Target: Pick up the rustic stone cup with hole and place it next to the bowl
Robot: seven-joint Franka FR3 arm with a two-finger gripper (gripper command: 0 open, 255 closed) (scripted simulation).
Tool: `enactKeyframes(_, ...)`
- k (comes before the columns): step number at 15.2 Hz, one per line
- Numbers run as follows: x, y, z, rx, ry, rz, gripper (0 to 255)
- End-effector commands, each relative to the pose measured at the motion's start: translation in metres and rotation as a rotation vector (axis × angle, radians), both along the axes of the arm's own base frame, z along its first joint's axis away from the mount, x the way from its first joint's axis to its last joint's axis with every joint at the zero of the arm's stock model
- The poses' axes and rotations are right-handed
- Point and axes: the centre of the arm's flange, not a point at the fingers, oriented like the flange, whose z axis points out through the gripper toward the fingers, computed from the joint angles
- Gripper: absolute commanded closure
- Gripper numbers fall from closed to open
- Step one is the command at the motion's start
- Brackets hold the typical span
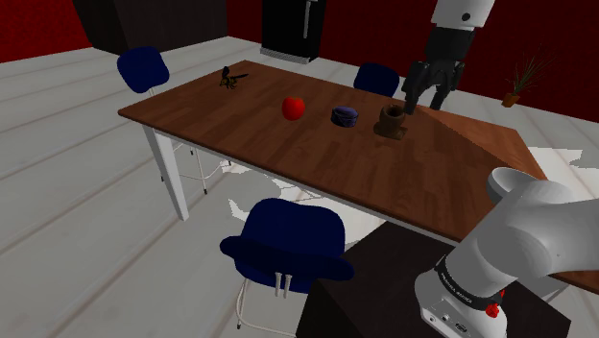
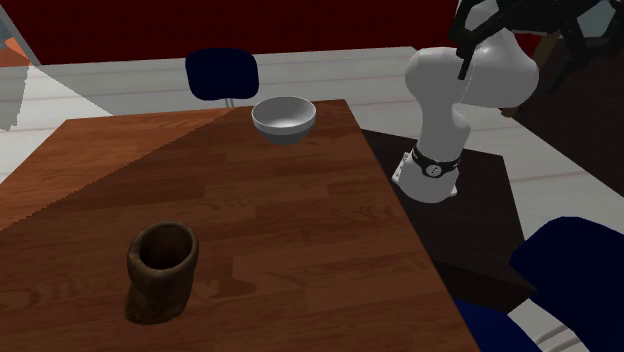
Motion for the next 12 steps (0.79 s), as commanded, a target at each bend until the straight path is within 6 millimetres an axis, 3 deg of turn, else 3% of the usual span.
enactKeyframes(1, 0.000, 0.000, 0.000, 0.000, 0.000, 0.000, 0)
enactKeyframes(12, 0.057, -0.101, -0.066, -0.072, -0.050, -0.006, 0)
